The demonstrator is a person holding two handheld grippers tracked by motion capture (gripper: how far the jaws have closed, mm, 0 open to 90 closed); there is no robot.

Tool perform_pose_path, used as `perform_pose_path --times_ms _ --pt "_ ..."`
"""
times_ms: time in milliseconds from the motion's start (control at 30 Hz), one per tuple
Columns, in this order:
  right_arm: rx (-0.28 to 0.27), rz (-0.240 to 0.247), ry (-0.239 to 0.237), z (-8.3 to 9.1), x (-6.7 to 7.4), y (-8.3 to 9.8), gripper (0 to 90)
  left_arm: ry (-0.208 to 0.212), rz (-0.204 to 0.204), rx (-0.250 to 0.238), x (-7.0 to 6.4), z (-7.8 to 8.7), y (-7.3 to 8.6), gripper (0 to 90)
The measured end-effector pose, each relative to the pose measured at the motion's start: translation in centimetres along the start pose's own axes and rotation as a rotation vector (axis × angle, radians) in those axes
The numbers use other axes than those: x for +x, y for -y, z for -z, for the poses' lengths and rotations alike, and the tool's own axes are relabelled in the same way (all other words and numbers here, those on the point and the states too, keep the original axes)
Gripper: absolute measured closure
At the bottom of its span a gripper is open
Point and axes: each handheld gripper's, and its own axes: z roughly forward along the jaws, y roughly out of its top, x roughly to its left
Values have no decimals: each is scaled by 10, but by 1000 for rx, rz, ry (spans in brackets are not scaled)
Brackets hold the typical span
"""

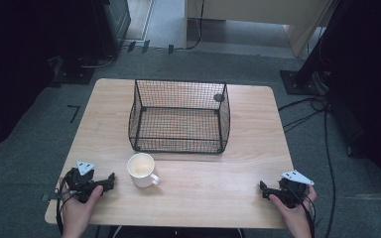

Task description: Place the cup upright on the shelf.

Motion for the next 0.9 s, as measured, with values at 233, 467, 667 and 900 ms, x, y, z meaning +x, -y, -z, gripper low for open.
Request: perform_pose_path --times_ms 233,467,667,900 --pt "0 0 0 0 0 0 0 98 -9 -11 2 10 2 0" --pt "0 -1 2 0 0 0 0 146 -54 -91 -12 23 -1 0" --pt "1 -1 2 0 0 0 0 223 -119 -127 -30 31 -1 0" --pt "1 -1 2 0 0 0 0 294 -158 -137 -46 30 -2 0"
